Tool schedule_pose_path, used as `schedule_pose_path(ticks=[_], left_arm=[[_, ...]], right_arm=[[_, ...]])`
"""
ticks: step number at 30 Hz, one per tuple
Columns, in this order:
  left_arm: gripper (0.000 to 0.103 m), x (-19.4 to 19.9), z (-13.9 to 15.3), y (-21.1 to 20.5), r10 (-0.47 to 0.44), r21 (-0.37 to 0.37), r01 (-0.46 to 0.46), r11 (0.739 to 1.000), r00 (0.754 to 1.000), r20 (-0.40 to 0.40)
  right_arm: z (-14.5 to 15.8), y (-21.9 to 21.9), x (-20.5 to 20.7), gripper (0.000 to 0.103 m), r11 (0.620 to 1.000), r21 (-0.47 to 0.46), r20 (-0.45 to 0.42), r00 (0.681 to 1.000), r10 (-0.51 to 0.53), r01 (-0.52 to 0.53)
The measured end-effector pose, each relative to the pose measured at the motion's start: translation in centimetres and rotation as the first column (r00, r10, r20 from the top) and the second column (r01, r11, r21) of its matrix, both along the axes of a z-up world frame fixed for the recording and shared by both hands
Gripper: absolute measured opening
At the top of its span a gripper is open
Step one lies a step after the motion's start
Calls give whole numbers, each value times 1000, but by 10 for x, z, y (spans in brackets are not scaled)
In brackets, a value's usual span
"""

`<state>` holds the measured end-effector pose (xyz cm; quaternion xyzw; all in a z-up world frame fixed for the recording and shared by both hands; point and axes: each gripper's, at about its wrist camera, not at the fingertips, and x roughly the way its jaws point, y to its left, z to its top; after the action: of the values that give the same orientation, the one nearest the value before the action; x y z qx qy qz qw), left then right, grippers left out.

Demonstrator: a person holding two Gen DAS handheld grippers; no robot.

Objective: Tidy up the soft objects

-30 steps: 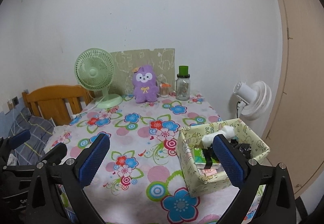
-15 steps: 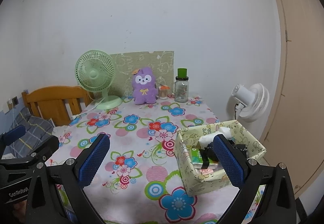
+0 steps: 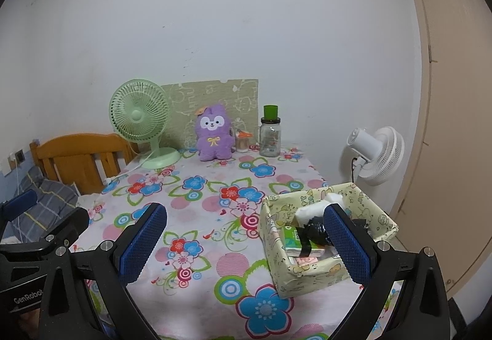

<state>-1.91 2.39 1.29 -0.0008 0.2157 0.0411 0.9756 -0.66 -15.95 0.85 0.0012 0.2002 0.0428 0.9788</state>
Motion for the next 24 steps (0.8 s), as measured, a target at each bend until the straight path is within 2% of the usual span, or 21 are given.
schedule_pose_path(ticks=[24], left_arm=[[103, 5, 0, -7, -10, 7, 10, 1000, 1000, -5]], right_arm=[[-3, -4, 6, 103, 1000, -2, -2, 1000, -6, 6]])
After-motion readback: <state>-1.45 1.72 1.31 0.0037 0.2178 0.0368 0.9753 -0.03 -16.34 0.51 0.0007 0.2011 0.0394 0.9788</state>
